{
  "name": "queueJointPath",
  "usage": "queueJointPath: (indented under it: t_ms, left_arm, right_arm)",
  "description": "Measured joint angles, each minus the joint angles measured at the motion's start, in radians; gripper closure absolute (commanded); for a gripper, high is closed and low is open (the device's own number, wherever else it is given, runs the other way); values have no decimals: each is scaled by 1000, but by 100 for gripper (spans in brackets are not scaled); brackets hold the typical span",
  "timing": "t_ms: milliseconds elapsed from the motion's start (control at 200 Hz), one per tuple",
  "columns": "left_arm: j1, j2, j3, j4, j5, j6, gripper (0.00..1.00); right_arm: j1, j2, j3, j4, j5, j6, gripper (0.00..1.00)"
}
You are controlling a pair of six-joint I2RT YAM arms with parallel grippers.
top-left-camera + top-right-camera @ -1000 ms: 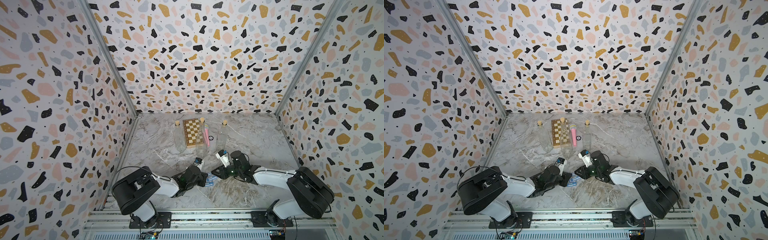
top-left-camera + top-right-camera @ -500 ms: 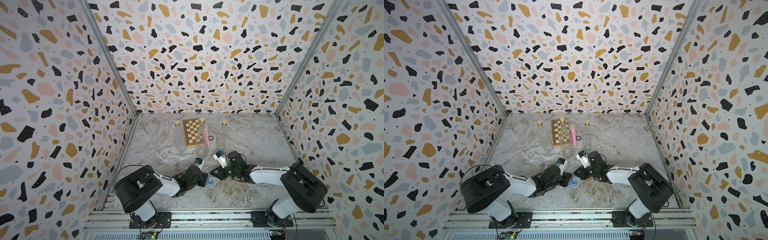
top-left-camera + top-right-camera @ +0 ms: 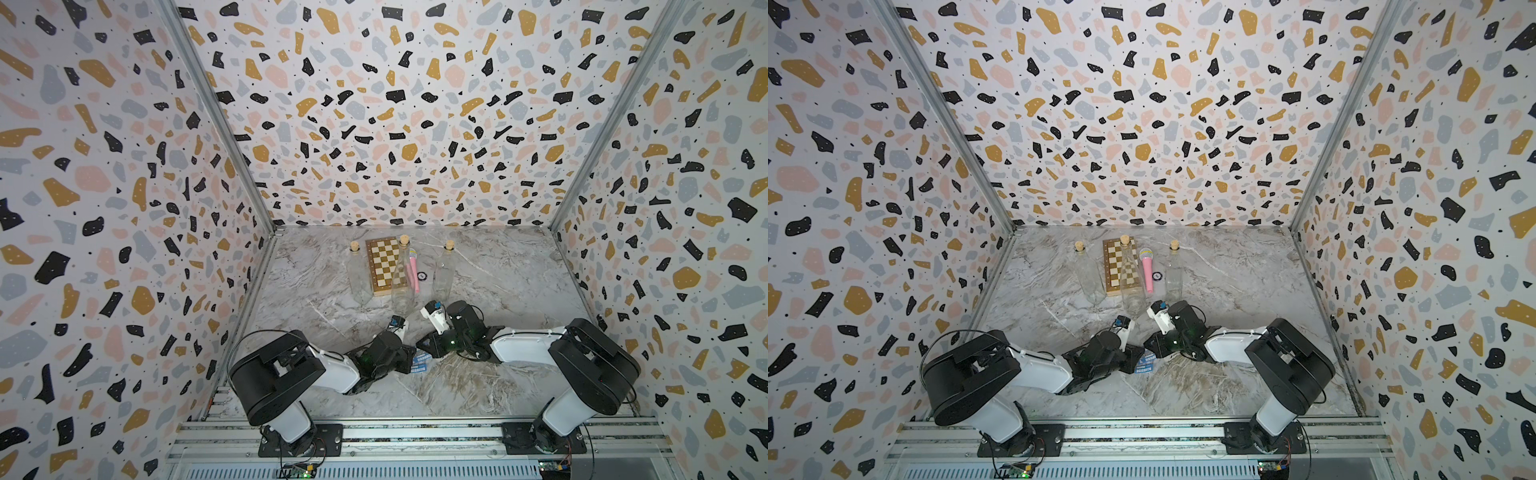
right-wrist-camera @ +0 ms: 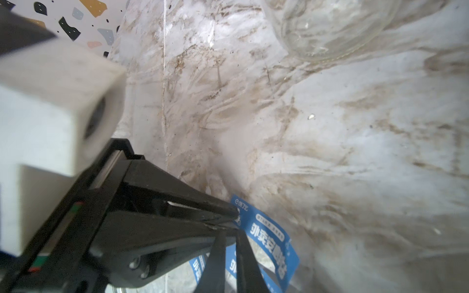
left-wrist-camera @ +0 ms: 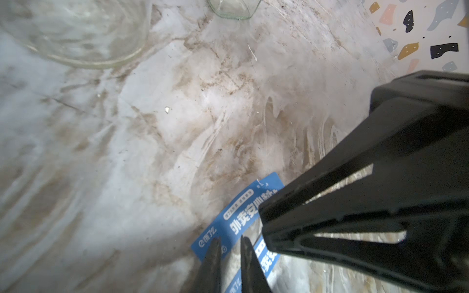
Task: Remove the label from the bottle
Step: Place the label at the center of the board.
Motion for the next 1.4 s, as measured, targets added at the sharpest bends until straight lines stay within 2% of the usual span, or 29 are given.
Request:
queueJointPath:
  t_ms: [1402]
  left_arm:
    - [0, 11, -4, 27, 3, -10, 83]
  right_arm:
    - [-22, 45, 14, -44, 84, -26, 89]
